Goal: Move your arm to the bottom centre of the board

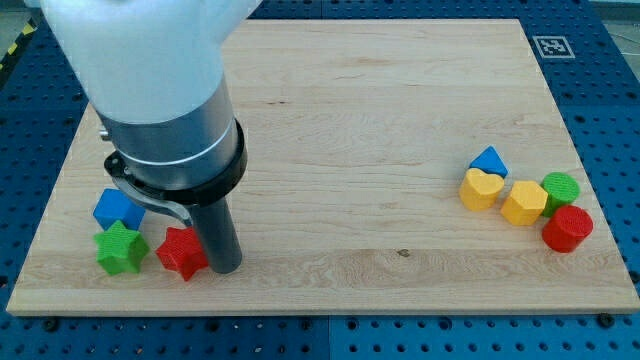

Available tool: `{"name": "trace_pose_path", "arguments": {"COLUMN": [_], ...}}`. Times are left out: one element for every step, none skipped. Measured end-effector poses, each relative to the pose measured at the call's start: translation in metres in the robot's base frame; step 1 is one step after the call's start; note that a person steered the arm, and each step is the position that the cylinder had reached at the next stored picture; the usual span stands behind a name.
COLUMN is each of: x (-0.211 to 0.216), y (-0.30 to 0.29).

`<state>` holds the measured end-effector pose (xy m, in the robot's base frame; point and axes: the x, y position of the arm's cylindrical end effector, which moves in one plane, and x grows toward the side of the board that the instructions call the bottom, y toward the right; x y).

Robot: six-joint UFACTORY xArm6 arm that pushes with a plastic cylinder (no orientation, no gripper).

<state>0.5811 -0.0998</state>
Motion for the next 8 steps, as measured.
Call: {"name": "trace_pose_path", "arguments": {"x": [0.000, 0.000, 0.000, 0.000, 0.000, 0.014, 0.031, 0.034], "y": [-0.003, -0.011, -0.012, -0.007, 0.034, 0.088, 0.136, 0.179]}}
